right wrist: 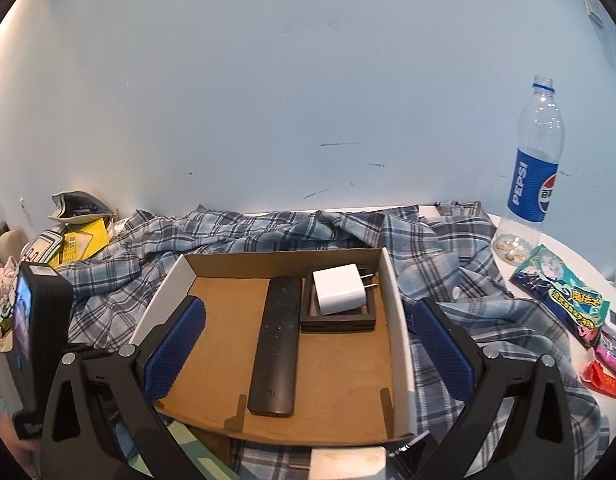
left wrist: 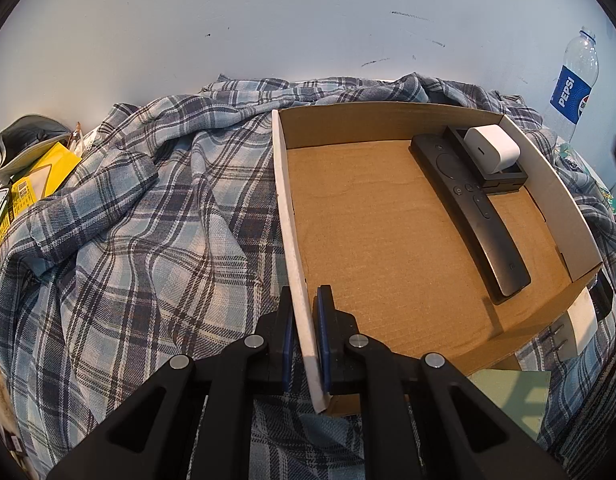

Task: Organize rigid objects
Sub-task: 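Withdraw the right gripper and reach toward the light green card, then grasp the light green card with the right gripper and lift it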

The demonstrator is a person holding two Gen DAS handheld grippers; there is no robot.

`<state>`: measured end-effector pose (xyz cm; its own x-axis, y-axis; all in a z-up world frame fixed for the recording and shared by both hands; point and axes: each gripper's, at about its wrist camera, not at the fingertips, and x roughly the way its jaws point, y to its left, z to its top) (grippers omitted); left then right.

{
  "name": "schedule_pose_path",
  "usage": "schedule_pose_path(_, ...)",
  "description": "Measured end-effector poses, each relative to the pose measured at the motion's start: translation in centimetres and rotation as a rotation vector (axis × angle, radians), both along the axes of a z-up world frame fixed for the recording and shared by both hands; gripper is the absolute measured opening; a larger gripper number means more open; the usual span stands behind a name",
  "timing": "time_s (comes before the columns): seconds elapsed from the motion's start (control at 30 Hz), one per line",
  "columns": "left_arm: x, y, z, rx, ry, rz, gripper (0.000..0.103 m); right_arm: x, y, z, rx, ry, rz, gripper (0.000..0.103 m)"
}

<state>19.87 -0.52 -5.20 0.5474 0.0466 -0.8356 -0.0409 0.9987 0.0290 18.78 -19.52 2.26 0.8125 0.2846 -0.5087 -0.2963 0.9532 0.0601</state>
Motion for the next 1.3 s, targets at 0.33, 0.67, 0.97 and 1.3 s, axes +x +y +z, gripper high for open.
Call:
schedule_pose_path(0.33,0.0,0.0,0.0,0.0,0.0,0.0,0.01,-3.8,-1.9,0.9,-0.028,-0.034,0.046,0.103)
schedule_pose_path(0.67,0.0,0.0,0.0,0.002,0.0,0.0,0.01,-6.5,-0.4,-0.8,-0.002,0.029,0.256,0.103)
schedule_pose_path(0.97,0.0,0.0,0.0,0.0,0.0,0.0,0.01,-8.5,4.2,-3.6,-0.128,0.091,0.506,0.103)
schedule_pose_path(1.3,0.0,0.0,0.0,0.0,0.0,0.0,0.01,-7.5,7.5,-6.0,-0.271,0.211,0.686,0.103)
